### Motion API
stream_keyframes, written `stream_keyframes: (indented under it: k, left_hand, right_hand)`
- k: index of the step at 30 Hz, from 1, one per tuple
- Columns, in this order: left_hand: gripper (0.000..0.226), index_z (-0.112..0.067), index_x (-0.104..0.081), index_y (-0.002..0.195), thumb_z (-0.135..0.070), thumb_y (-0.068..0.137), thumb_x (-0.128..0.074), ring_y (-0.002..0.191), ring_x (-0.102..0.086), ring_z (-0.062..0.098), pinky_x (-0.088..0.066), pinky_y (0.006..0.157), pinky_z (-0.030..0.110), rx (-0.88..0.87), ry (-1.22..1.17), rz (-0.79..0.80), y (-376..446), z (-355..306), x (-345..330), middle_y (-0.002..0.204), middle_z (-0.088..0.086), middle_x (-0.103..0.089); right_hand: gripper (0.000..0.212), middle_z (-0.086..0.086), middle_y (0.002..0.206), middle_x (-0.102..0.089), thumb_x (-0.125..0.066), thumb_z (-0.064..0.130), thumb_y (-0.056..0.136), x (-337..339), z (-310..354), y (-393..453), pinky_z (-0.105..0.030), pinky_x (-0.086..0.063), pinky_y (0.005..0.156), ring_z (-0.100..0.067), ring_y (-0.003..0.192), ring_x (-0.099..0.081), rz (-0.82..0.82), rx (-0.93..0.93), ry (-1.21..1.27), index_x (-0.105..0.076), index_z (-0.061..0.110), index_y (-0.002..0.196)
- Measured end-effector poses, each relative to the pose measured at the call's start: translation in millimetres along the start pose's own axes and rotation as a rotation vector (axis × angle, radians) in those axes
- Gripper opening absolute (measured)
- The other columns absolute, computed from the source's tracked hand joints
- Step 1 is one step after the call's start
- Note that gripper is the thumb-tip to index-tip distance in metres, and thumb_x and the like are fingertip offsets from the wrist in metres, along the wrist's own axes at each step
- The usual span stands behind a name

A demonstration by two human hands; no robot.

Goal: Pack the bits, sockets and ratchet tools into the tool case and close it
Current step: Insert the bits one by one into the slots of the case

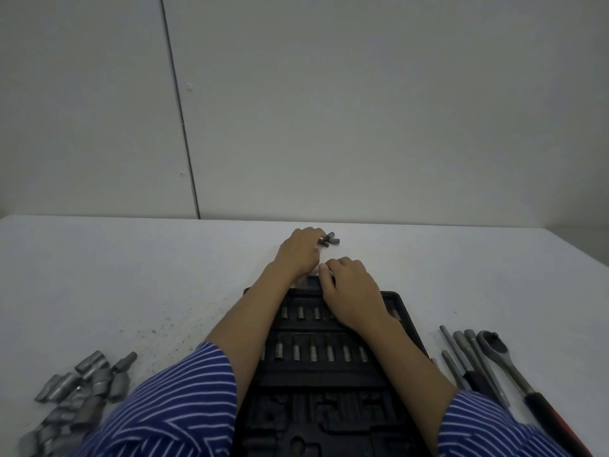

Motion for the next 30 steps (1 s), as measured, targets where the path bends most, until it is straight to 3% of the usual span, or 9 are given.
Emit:
stream_keyframes:
  k: [4,8,13,21,26,30]
  left_hand:
    - [0.036,-0.011,-0.052,0.127,-0.006,0.092,-0.044,0.117,-0.042,0.026,-0.04,0.093,0.038,-0.009,0.09,-0.037,2,1,3,0.124,0.009,-0.049]
    - [0.028,-0.005,-0.061,0.114,-0.005,0.091,-0.043,0.111,-0.044,0.028,-0.042,0.09,0.04,-0.005,0.111,-0.076,1,0,5,0.116,0.014,-0.05]
    - [0.021,-0.007,-0.063,0.103,-0.004,0.088,-0.049,0.108,-0.048,0.025,-0.041,0.091,0.038,-0.01,-0.007,-0.121,-3,0,7,0.111,0.011,-0.057]
    - [0.022,-0.009,-0.067,0.088,0.001,0.082,-0.049,0.085,-0.06,0.025,-0.045,0.07,0.031,0.018,-0.096,-0.153,-8,6,8,0.091,0.007,-0.067]
    - [0.027,-0.016,-0.061,0.117,-0.016,0.093,-0.048,0.101,-0.055,0.023,-0.044,0.081,0.034,-0.018,-0.021,-0.127,-10,4,8,0.105,0.007,-0.062]
    - [0.023,-0.016,-0.07,0.103,-0.019,0.093,-0.049,0.098,-0.057,0.022,-0.048,0.079,0.036,-0.016,0.003,-0.082,-8,3,5,0.102,0.004,-0.067]
  right_hand:
    - [0.032,-0.009,0.101,-0.06,-0.033,0.027,0.1,1,1,0,-0.035,-0.037,0.075,-0.025,0.095,-0.047,-0.005,0.0,0.008,-0.058,0.008,0.091]
    - [0.033,-0.009,0.1,-0.06,-0.033,0.027,0.1,0,0,-1,-0.037,-0.04,0.077,-0.026,0.095,-0.047,-0.007,-0.005,0.014,-0.058,0.008,0.09]
    - [0.033,-0.009,0.1,-0.061,-0.033,0.027,0.1,0,0,-1,-0.037,-0.042,0.078,-0.025,0.095,-0.048,-0.006,-0.005,0.018,-0.058,0.008,0.09]
    - [0.034,-0.01,0.102,-0.061,-0.033,0.029,0.1,1,1,-2,-0.038,-0.043,0.08,-0.027,0.097,-0.048,0.004,0.0,0.02,-0.058,0.008,0.093]
    - [0.032,-0.009,0.099,-0.061,-0.033,0.027,0.1,1,1,-2,-0.037,-0.041,0.079,-0.026,0.094,-0.047,0.01,-0.002,0.015,-0.058,0.008,0.091]
    - [0.031,-0.009,0.097,-0.06,-0.032,0.026,0.1,0,1,-1,-0.036,-0.04,0.076,-0.025,0.092,-0.046,0.018,-0.002,0.012,-0.056,0.009,0.09]
Point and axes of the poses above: each hand's wrist, its own y-axis towards the middle knuckle, its own x-axis out of the back of the hand, z = x × y, the point moved 4 cm from there along y, towards the middle knuckle
